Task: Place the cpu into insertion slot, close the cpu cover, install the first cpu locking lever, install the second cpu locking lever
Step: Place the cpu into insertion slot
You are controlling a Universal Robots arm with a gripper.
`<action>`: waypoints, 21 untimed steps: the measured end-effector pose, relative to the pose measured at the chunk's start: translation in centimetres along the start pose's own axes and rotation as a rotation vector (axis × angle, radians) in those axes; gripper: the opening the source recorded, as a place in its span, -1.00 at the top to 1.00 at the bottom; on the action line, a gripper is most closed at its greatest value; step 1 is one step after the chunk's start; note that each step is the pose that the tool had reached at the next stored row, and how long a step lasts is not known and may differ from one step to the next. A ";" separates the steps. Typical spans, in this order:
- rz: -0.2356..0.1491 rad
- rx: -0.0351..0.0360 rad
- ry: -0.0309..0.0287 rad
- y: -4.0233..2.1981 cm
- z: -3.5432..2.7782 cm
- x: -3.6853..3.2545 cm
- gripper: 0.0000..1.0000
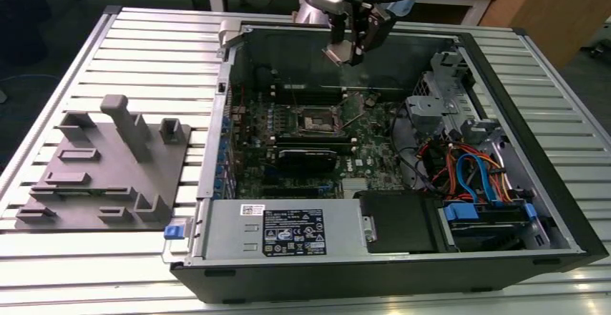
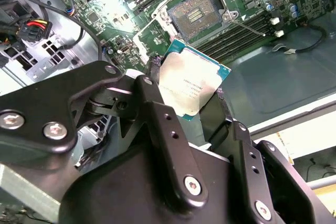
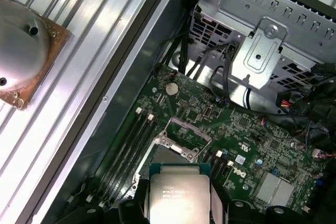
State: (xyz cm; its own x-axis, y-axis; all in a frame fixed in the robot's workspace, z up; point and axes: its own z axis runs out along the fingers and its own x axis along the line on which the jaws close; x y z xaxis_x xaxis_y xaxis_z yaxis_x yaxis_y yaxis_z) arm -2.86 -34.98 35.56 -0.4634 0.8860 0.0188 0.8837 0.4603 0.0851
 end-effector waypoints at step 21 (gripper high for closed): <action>0.044 -0.0009 -0.0037 -0.04 0.06 0.02 -0.08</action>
State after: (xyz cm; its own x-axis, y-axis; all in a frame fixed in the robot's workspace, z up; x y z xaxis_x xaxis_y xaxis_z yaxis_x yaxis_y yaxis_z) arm -2.89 -34.98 35.50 -0.4242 0.9054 0.0188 0.9029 0.4213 0.0852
